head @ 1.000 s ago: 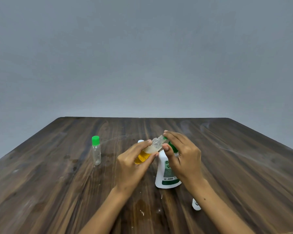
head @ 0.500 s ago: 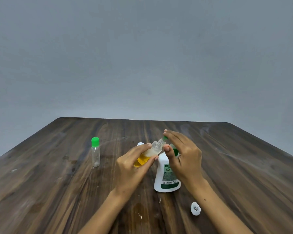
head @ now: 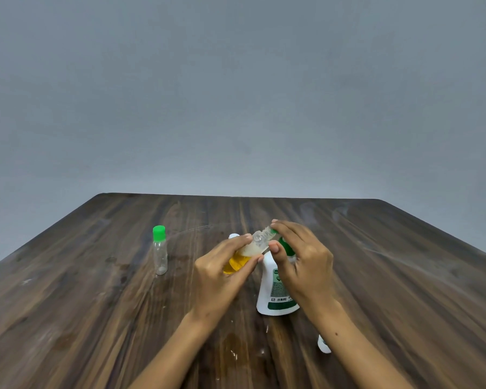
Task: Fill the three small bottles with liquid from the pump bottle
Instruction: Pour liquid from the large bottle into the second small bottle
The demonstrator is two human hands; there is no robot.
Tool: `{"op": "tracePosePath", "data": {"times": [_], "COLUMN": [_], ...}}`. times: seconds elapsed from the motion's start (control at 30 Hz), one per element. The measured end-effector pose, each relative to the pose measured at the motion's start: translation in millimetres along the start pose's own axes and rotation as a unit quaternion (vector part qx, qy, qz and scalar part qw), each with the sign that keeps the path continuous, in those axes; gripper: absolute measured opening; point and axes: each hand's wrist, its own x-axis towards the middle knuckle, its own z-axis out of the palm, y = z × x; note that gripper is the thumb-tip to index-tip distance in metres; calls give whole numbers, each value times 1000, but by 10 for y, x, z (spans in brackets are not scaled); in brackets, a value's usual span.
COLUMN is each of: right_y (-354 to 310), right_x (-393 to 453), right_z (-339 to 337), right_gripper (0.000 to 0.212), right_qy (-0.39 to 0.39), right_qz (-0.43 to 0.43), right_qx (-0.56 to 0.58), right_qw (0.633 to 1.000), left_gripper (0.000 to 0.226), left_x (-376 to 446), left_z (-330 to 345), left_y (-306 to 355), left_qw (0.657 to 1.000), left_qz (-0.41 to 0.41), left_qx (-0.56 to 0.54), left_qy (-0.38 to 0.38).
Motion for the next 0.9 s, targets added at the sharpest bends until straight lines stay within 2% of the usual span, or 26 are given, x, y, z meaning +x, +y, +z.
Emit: {"op": "tracePosePath", "data": {"times": [0.9], "right_y": [17], "right_x": [45], "right_z": [-9], "right_gripper": [69], "right_qy": [-5], "right_qz": [-5], "right_qx": [19], "right_qw": [1000], "left_gripper": [38], "left_x": [13], "left_z": [6], "left_y": [-3], "left_qw": [1000], "left_qz": [11], "left_qx": [4], "left_qy": [-4]}}
